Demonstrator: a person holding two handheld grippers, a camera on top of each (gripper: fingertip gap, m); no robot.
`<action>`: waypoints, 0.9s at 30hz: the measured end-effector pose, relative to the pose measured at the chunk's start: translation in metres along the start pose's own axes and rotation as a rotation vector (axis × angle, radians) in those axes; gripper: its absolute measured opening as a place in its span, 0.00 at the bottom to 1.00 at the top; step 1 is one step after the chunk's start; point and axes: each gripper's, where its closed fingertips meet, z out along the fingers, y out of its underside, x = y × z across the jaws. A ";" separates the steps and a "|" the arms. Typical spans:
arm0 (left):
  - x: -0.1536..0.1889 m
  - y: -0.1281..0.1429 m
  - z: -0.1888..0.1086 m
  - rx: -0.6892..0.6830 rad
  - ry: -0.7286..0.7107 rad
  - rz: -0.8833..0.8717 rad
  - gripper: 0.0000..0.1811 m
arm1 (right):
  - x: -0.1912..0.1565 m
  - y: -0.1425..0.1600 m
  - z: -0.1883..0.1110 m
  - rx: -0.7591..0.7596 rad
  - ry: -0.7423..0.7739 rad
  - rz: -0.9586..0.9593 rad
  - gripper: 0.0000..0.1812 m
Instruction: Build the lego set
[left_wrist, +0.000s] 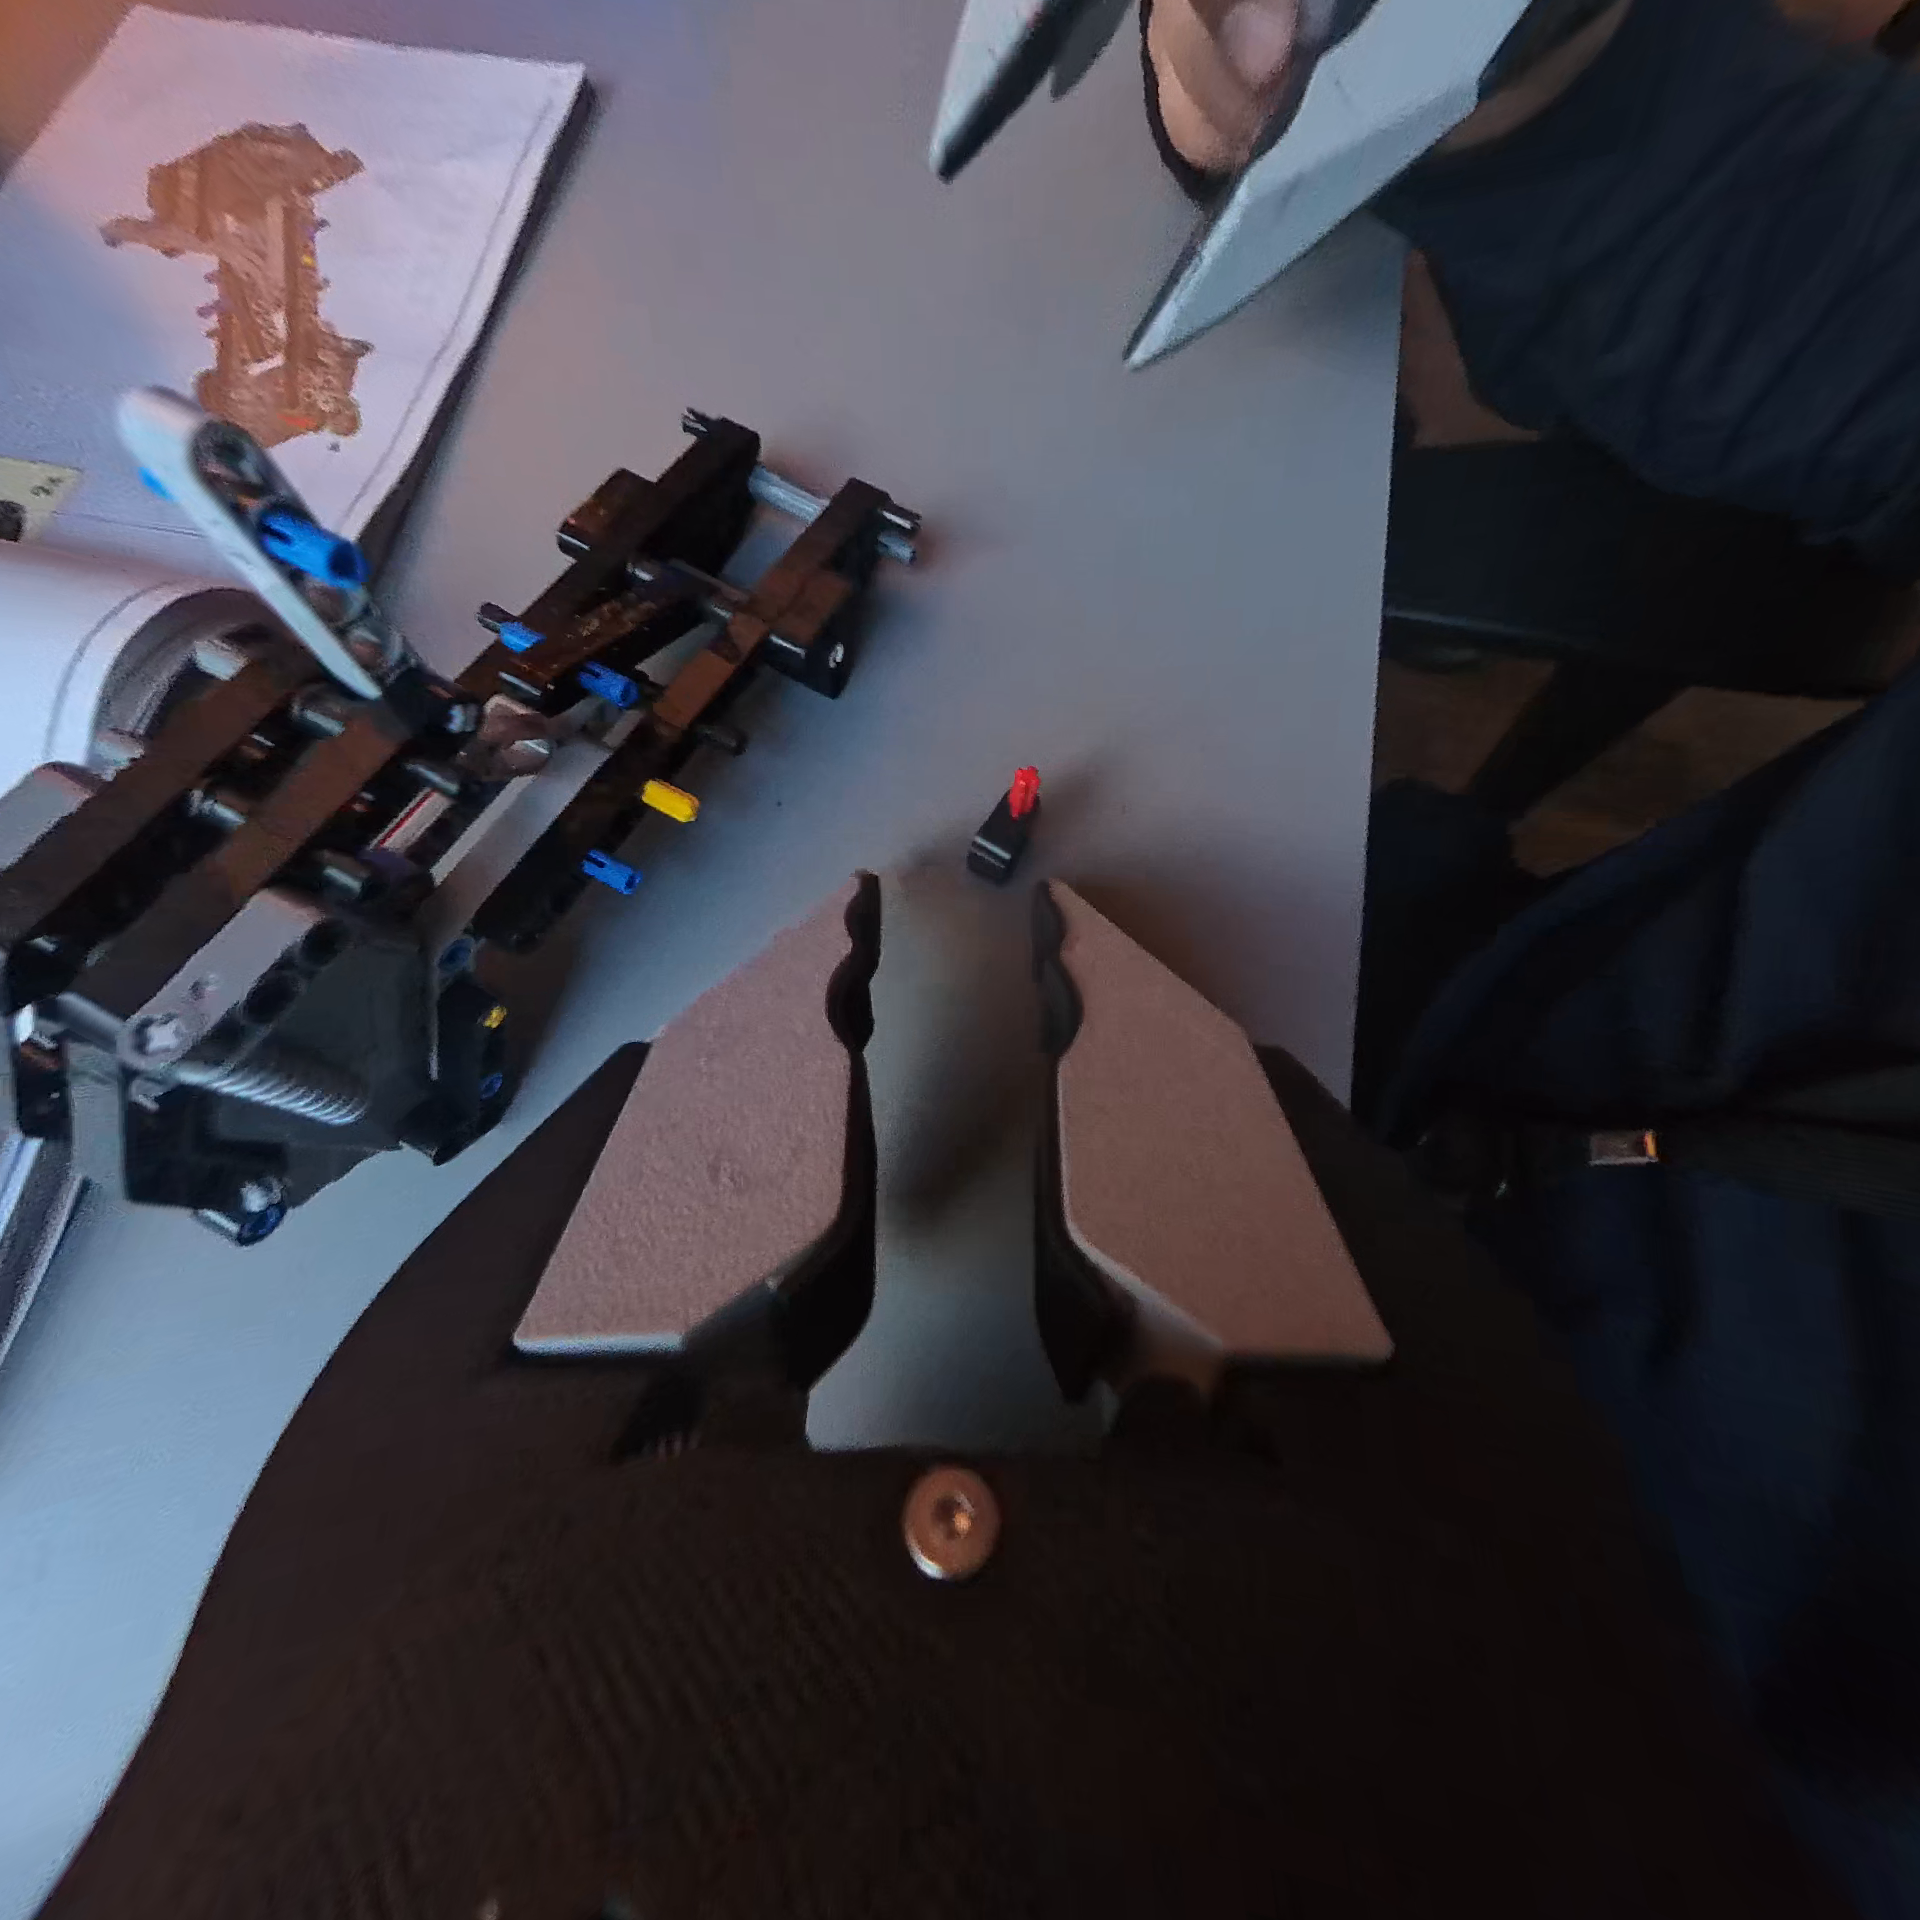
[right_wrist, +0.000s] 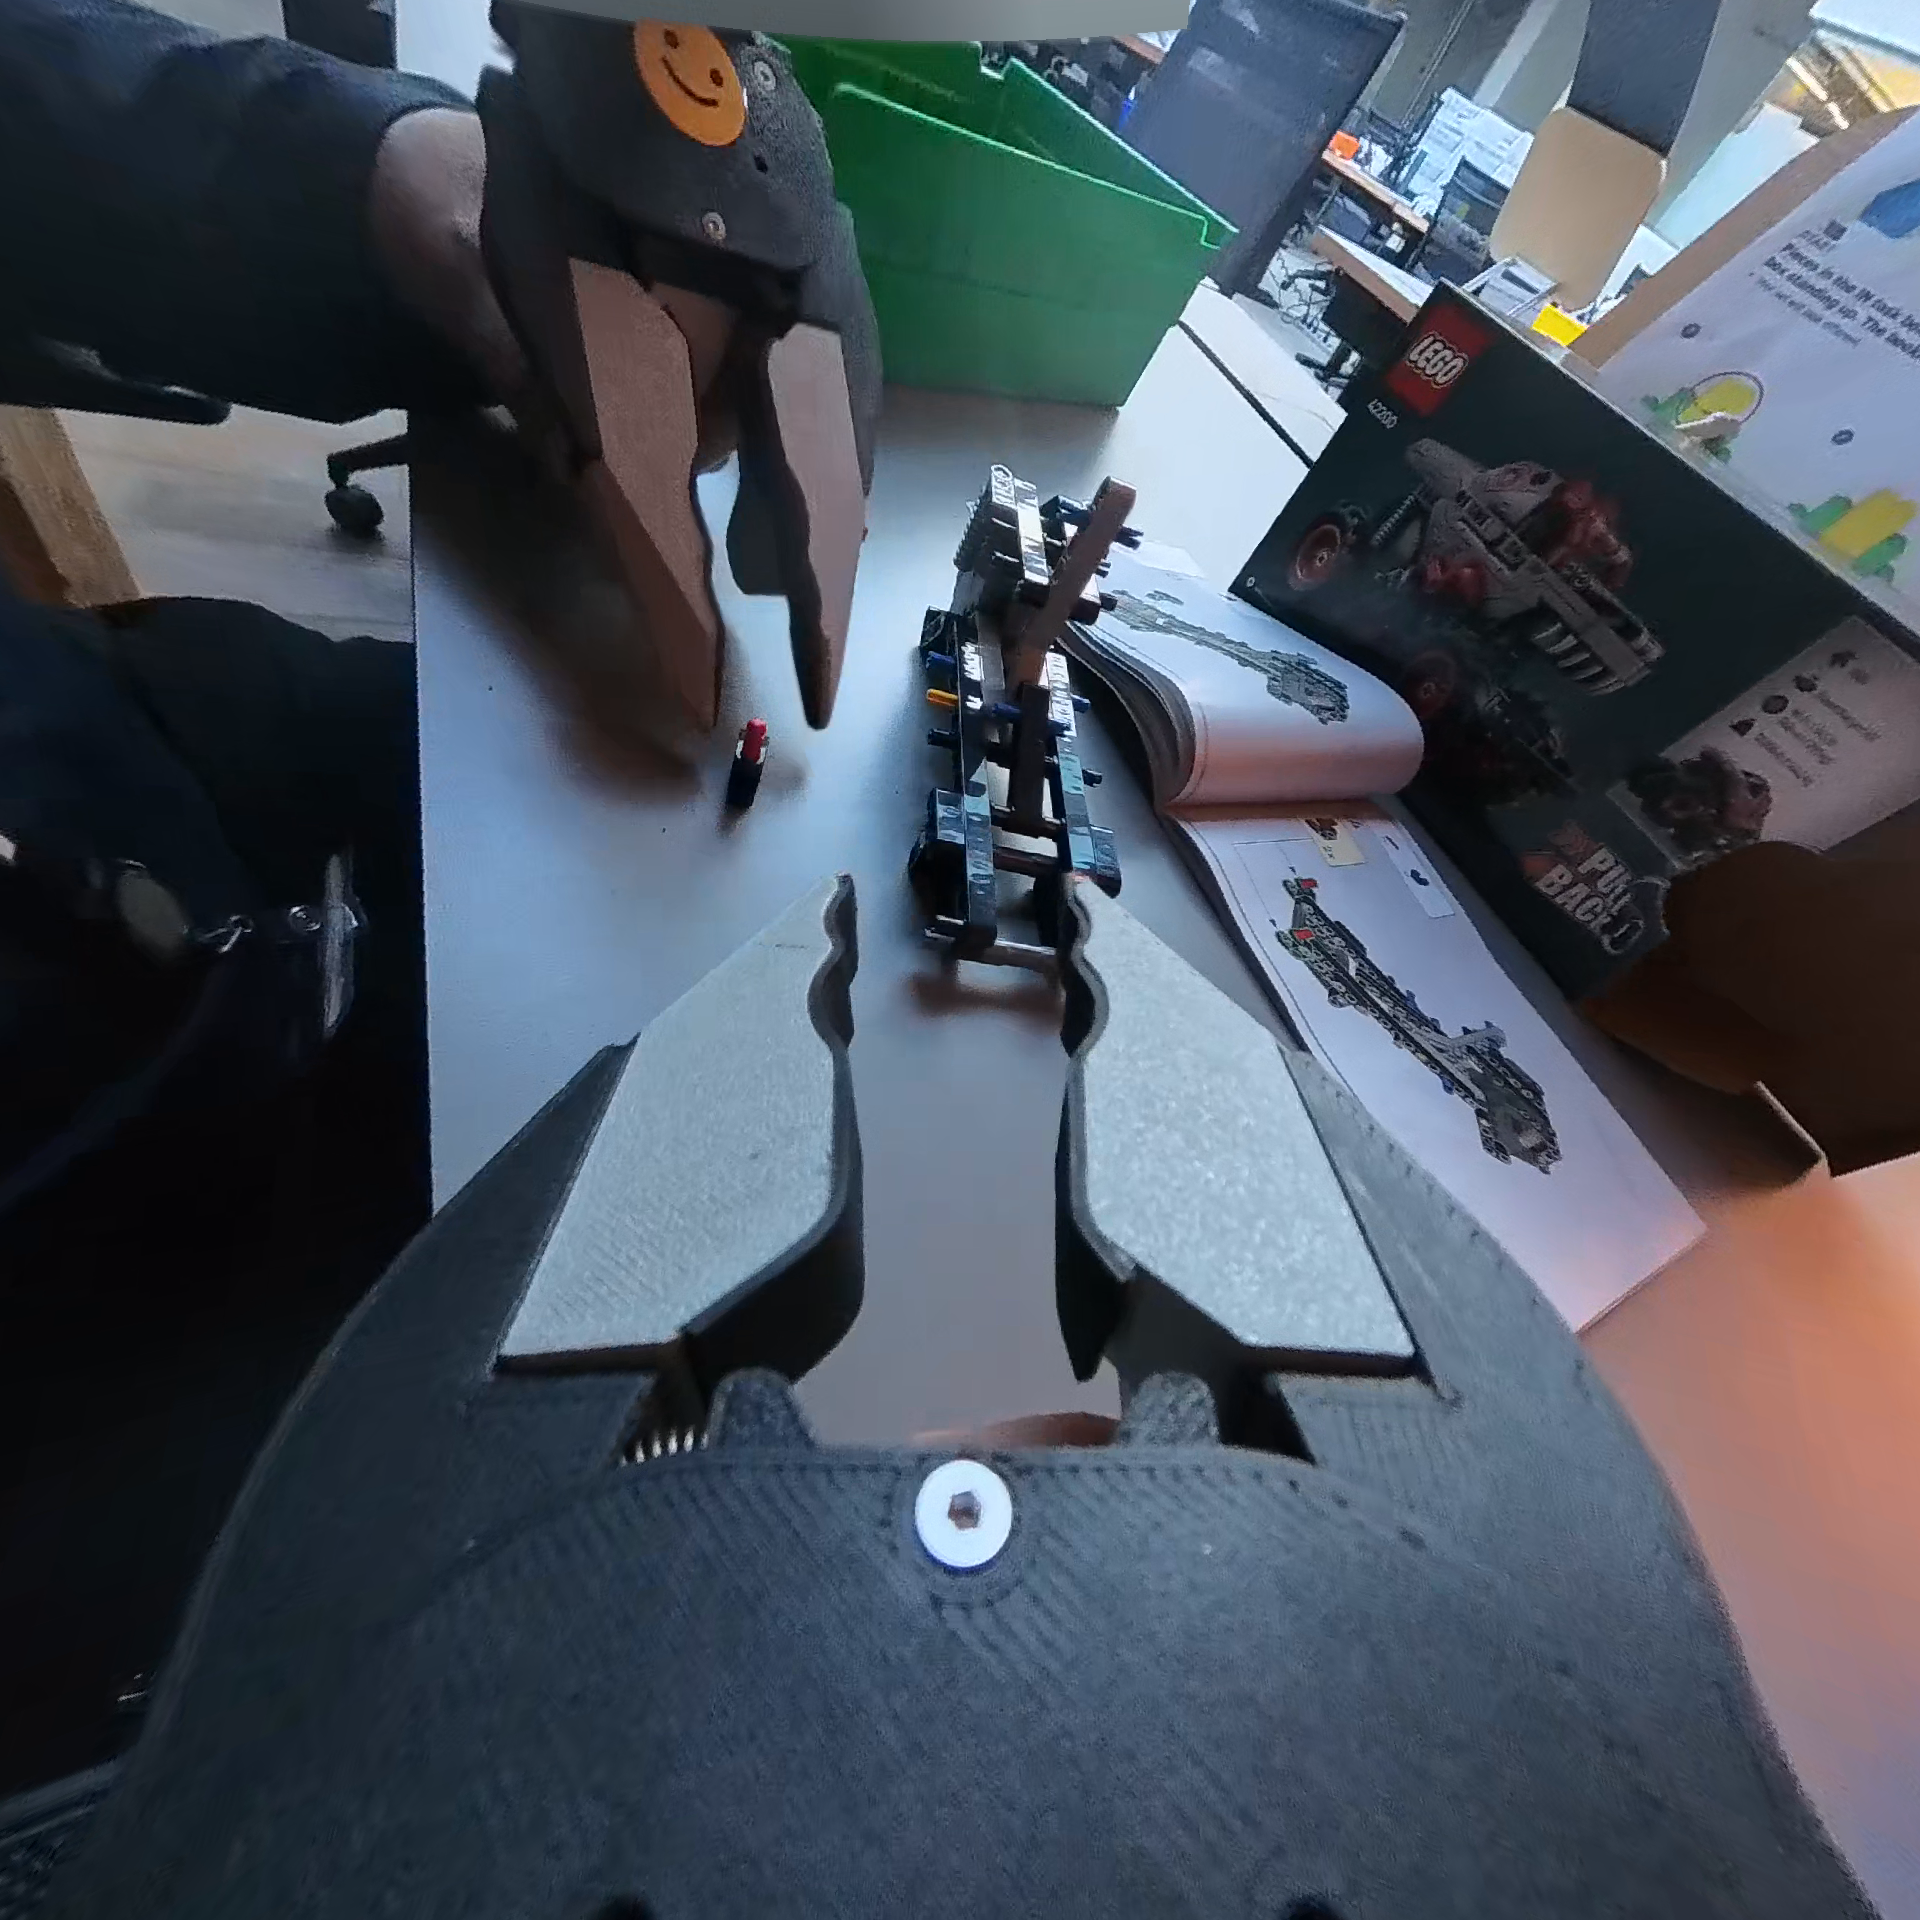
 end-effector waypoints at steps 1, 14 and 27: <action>0.000 -0.001 -0.001 0.012 -0.004 0.000 0.14 | 0.000 0.000 0.000 0.002 -0.003 0.002 0.19; 0.007 0.003 0.009 -0.057 0.083 0.030 0.05 | -0.006 0.001 0.002 -0.011 -0.043 -0.011 0.19; 0.007 0.003 0.010 -0.059 0.057 0.061 0.02 | -0.008 0.002 0.003 -0.020 -0.050 -0.019 0.19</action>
